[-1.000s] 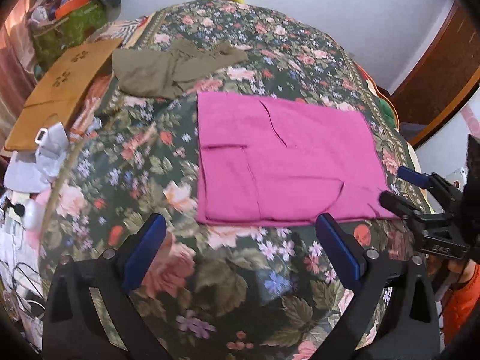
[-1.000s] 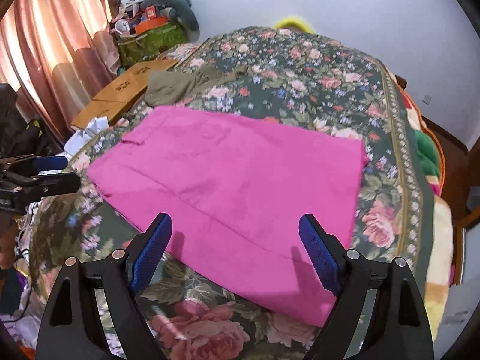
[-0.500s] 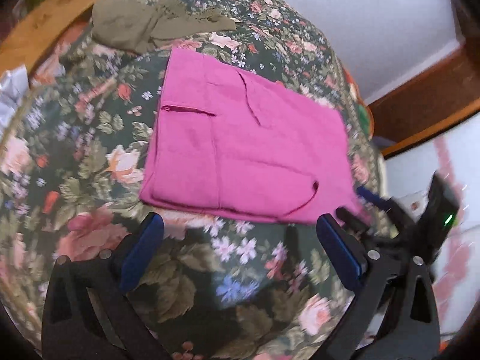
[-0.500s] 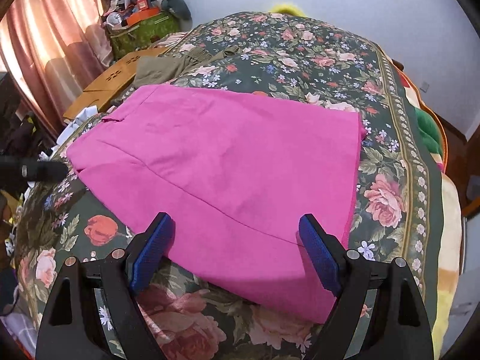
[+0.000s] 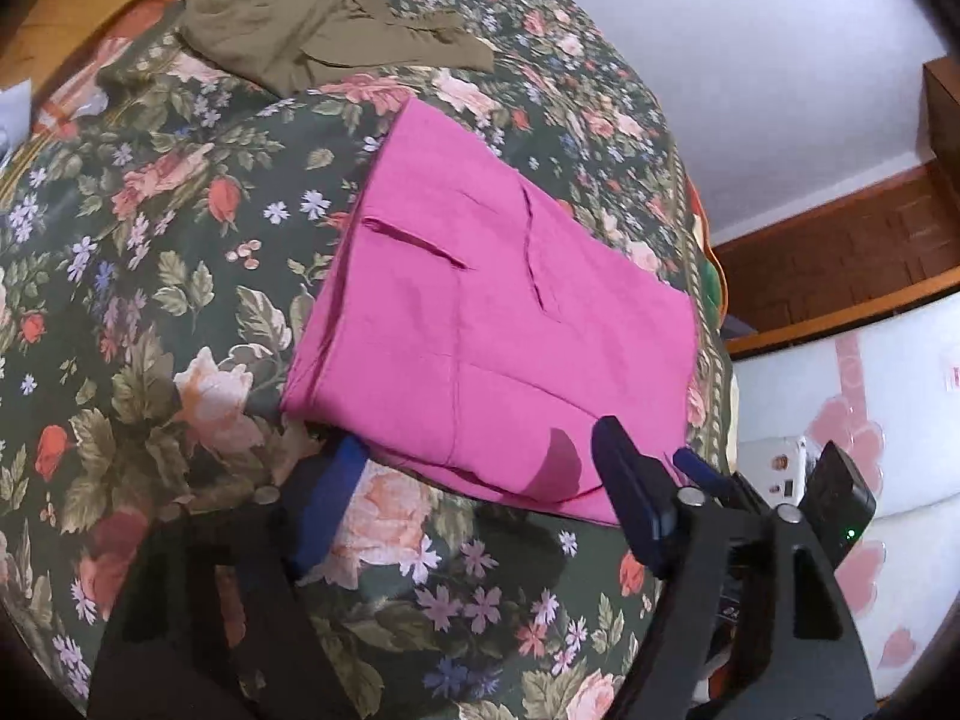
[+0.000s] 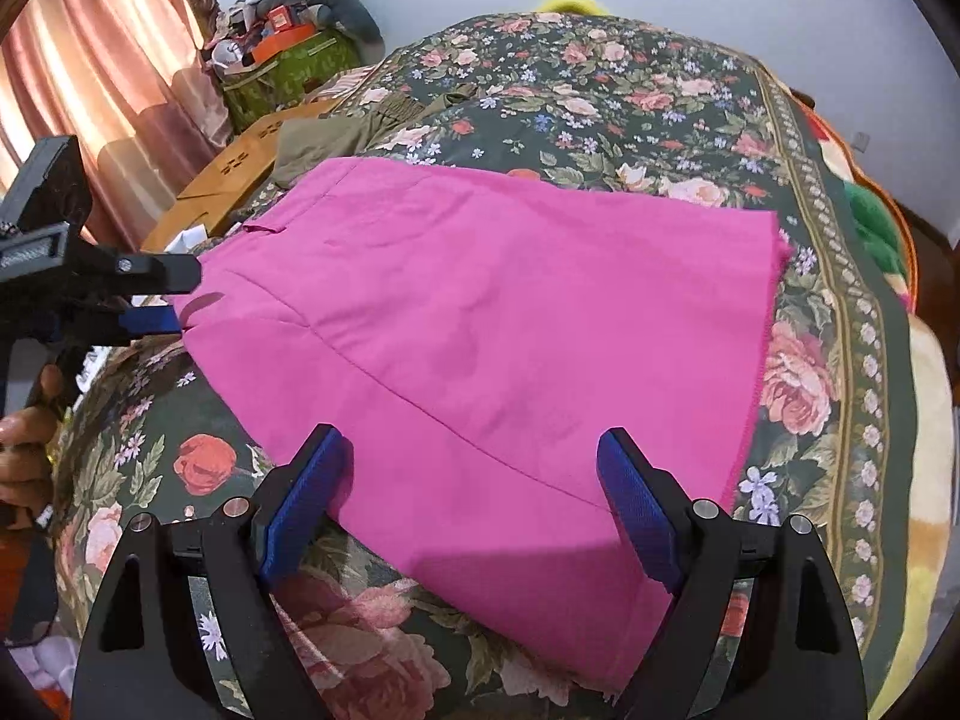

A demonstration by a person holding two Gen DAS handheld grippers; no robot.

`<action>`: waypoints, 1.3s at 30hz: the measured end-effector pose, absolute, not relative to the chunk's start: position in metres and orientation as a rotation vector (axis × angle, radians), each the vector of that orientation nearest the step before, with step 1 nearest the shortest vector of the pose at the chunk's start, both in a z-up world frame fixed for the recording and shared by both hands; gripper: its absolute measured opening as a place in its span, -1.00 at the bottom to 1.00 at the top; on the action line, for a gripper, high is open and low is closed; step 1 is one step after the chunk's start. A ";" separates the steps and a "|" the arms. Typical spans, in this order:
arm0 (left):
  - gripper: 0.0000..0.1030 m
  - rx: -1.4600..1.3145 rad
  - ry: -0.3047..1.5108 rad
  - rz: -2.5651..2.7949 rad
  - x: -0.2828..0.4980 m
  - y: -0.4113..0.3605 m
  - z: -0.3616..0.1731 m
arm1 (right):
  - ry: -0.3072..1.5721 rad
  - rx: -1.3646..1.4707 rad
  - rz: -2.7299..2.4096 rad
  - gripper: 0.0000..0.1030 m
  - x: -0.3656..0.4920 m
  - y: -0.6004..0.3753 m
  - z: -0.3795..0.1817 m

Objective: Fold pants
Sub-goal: 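Grasp the pink pants' edge with the left gripper and lift it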

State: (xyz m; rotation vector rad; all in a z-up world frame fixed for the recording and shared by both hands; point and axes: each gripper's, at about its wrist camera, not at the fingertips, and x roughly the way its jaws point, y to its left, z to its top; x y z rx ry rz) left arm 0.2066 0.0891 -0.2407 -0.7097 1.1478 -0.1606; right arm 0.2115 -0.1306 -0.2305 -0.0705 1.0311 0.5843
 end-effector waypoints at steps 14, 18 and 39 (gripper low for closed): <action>-0.62 -0.790 1.157 -0.129 0.231 0.087 -0.258 | 1.044 -0.033 0.587 0.63 0.209 -0.135 -0.232; -0.72 -0.583 1.125 -0.081 0.230 0.067 -0.243 | 1.045 -0.026 0.581 0.63 0.209 -0.137 -0.230; -0.81 0.305 0.729 0.252 0.156 0.026 -0.168 | 1.020 -0.025 0.574 0.63 0.197 -0.137 -0.227</action>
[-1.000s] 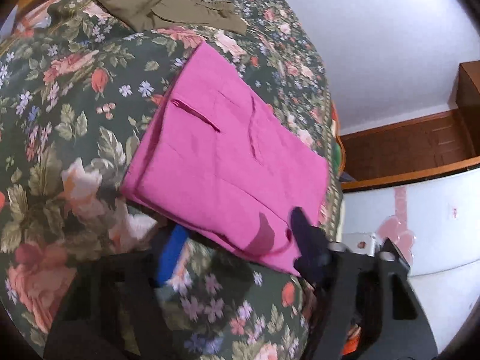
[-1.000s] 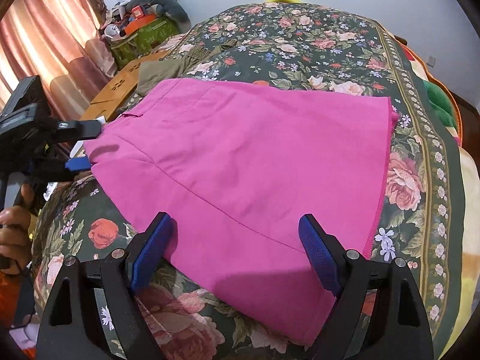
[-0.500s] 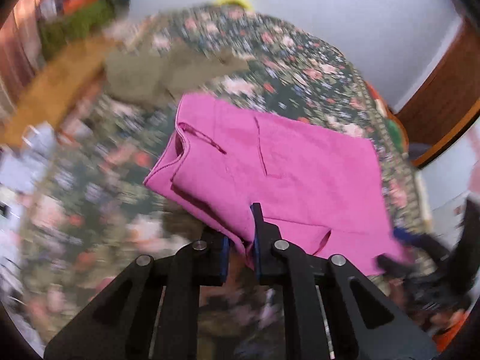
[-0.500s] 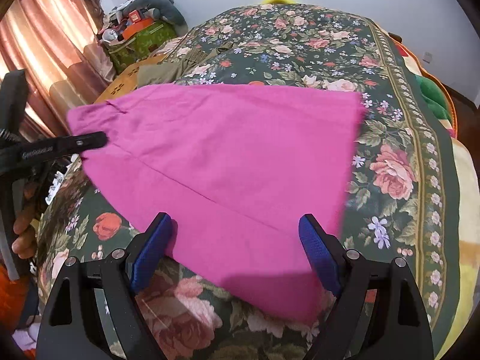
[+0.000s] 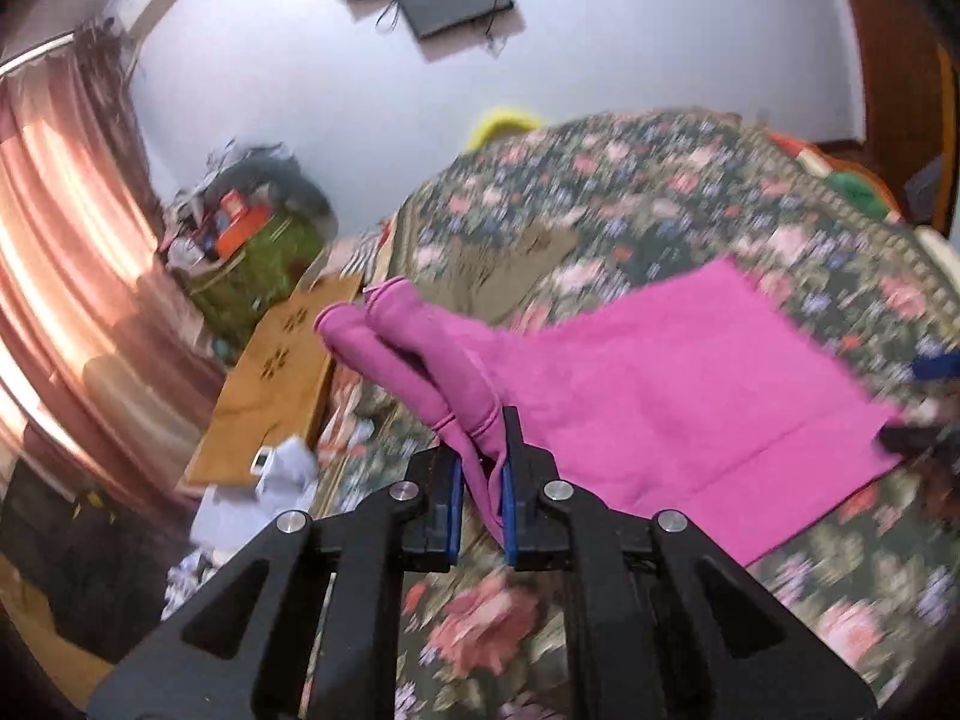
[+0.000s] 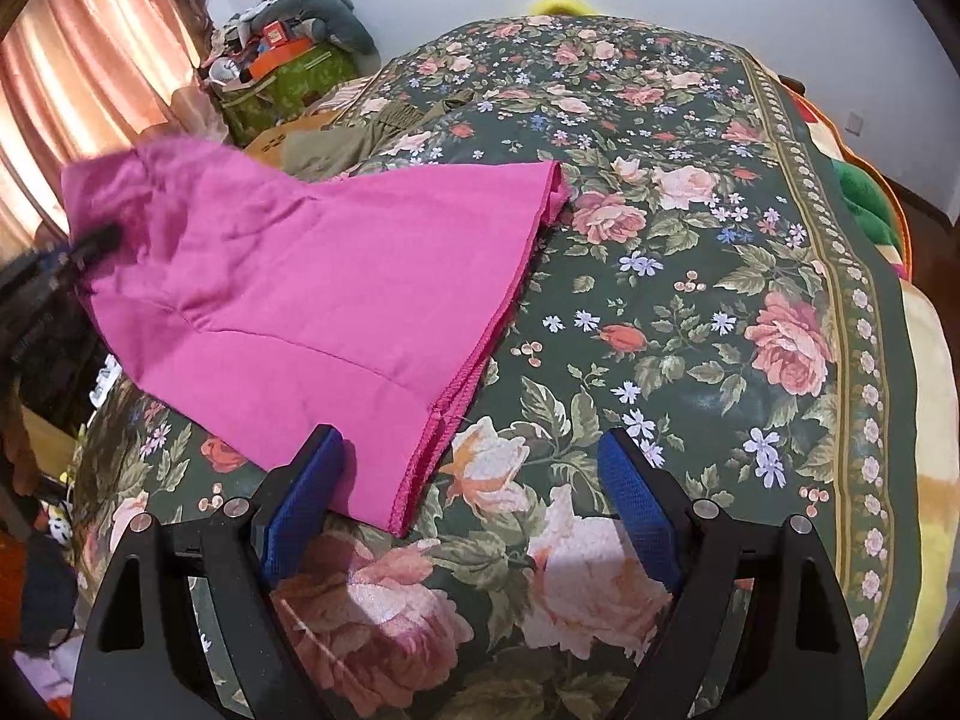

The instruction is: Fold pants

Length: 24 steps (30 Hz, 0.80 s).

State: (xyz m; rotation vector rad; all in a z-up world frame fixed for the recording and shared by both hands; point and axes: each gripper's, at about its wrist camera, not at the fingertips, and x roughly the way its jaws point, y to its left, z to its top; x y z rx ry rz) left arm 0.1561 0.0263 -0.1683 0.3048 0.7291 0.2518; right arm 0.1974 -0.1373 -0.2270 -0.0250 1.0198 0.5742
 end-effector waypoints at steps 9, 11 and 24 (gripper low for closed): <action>-0.86 0.149 0.714 -0.006 0.181 -0.006 -0.123 | 1.020 -0.016 0.575 0.63 0.195 -0.141 -0.228; -0.86 0.112 0.732 -0.058 0.185 -0.011 -0.120 | 1.021 -0.010 0.577 0.63 0.195 -0.142 -0.228; -0.86 0.023 0.893 -0.234 0.198 -0.047 -0.147 | 1.022 0.002 0.584 0.63 0.196 -0.143 -0.230</action>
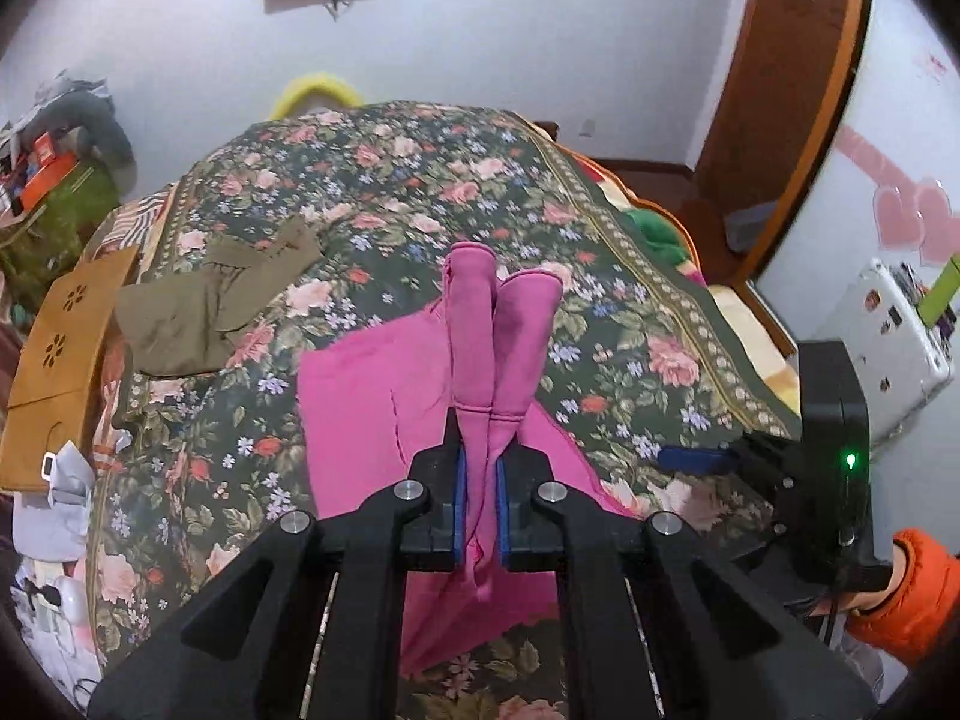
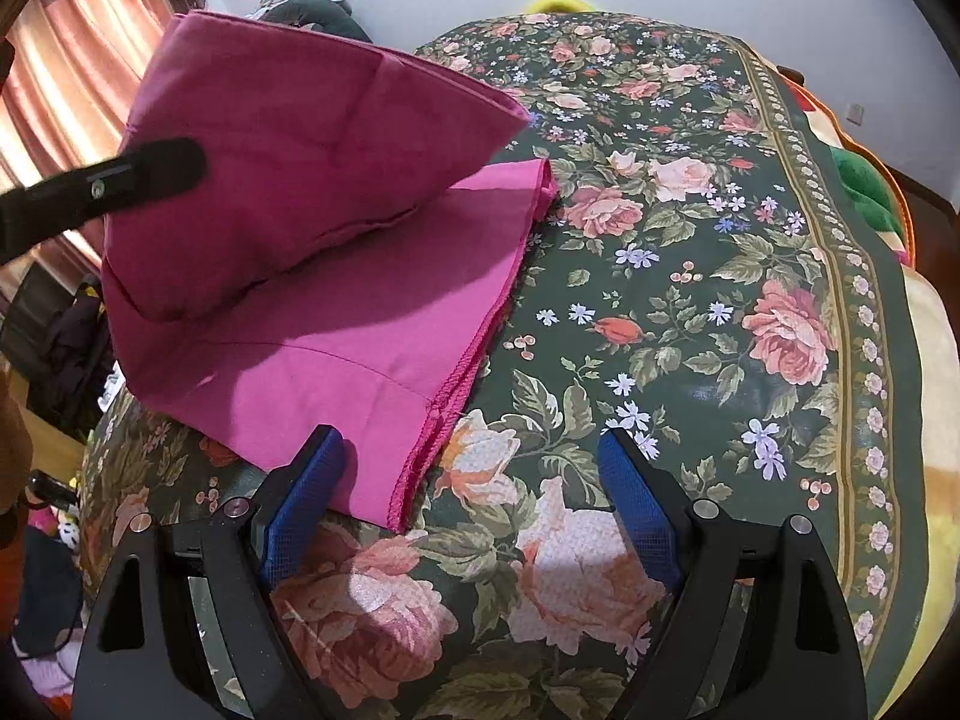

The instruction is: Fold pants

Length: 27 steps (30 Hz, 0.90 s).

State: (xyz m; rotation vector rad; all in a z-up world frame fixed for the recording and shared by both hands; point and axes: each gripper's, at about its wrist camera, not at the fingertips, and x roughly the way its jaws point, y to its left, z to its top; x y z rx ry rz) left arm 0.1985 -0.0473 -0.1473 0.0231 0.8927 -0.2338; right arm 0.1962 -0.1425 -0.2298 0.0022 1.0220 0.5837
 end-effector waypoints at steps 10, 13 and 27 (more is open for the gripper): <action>-0.29 -0.027 0.986 -0.336 0.192 -0.048 -0.156 | 1.019 0.004 0.575 0.63 0.196 -0.143 -0.229; -0.05 0.011 0.963 -0.338 0.184 -0.050 -0.151 | 1.019 -0.001 0.572 0.63 0.196 -0.144 -0.228; 0.71 0.102 0.921 -0.176 0.254 0.001 -0.142 | 0.968 -0.001 0.521 0.64 0.191 -0.166 -0.206</action>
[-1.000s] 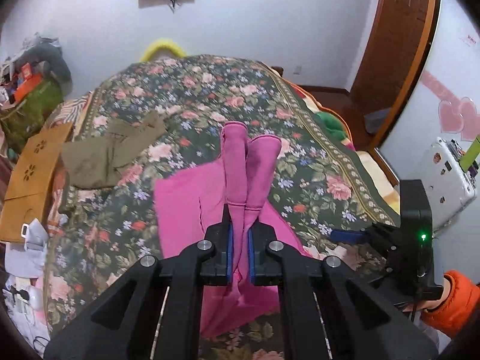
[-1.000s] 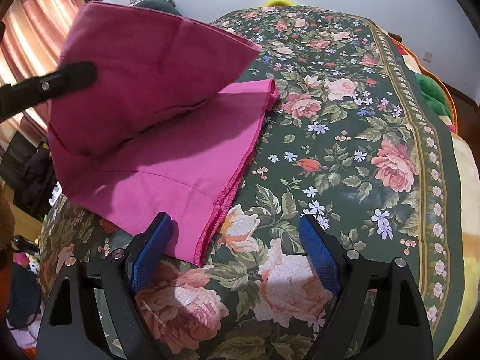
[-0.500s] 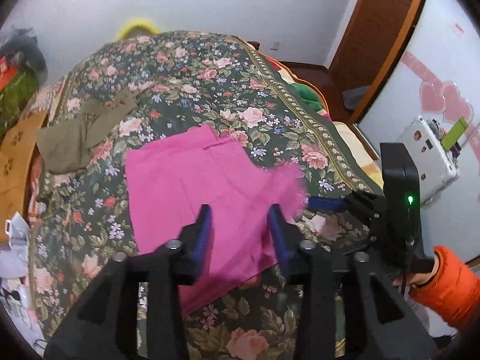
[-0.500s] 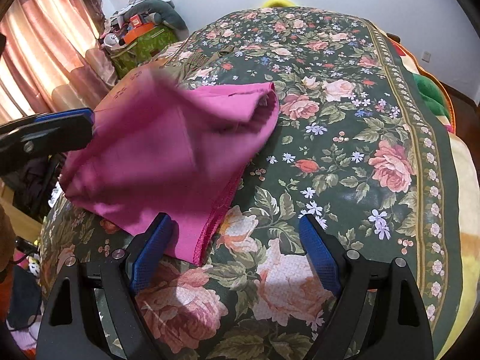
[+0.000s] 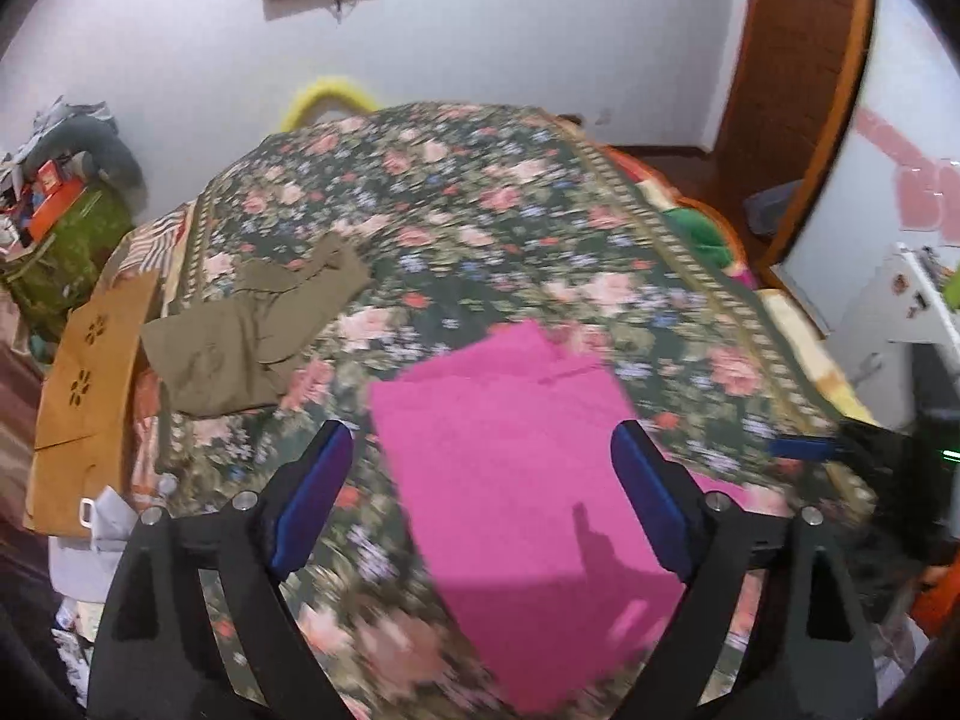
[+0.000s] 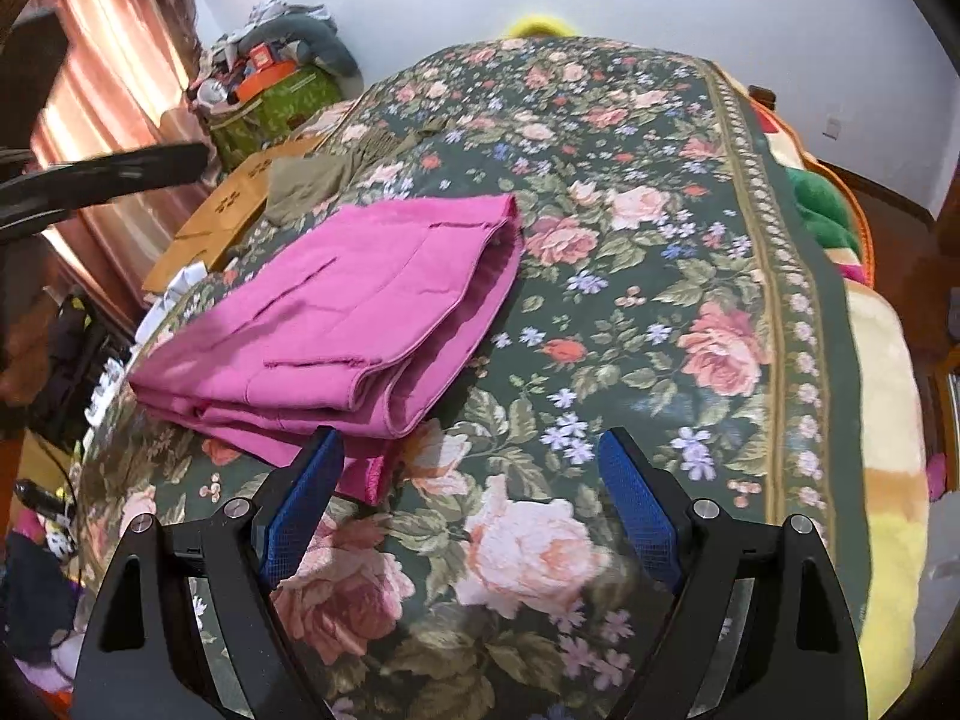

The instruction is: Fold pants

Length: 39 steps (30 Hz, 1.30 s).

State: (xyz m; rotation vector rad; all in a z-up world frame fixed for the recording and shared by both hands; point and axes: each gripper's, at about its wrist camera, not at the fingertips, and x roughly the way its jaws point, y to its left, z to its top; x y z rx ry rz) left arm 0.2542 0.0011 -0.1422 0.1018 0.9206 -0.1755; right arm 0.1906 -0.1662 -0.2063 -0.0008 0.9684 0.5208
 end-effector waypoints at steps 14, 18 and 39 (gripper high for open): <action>0.71 0.201 1.163 -0.022 0.375 0.033 -0.254 | 0.942 0.081 0.432 0.64 0.206 -0.194 -0.195; 0.80 0.232 1.239 -0.010 0.385 0.039 -0.290 | 0.958 0.115 0.420 0.64 0.211 -0.196 -0.201; 0.87 0.029 1.208 -0.075 0.249 0.085 -0.247 | 0.979 0.136 0.544 0.64 0.203 -0.151 -0.199</action>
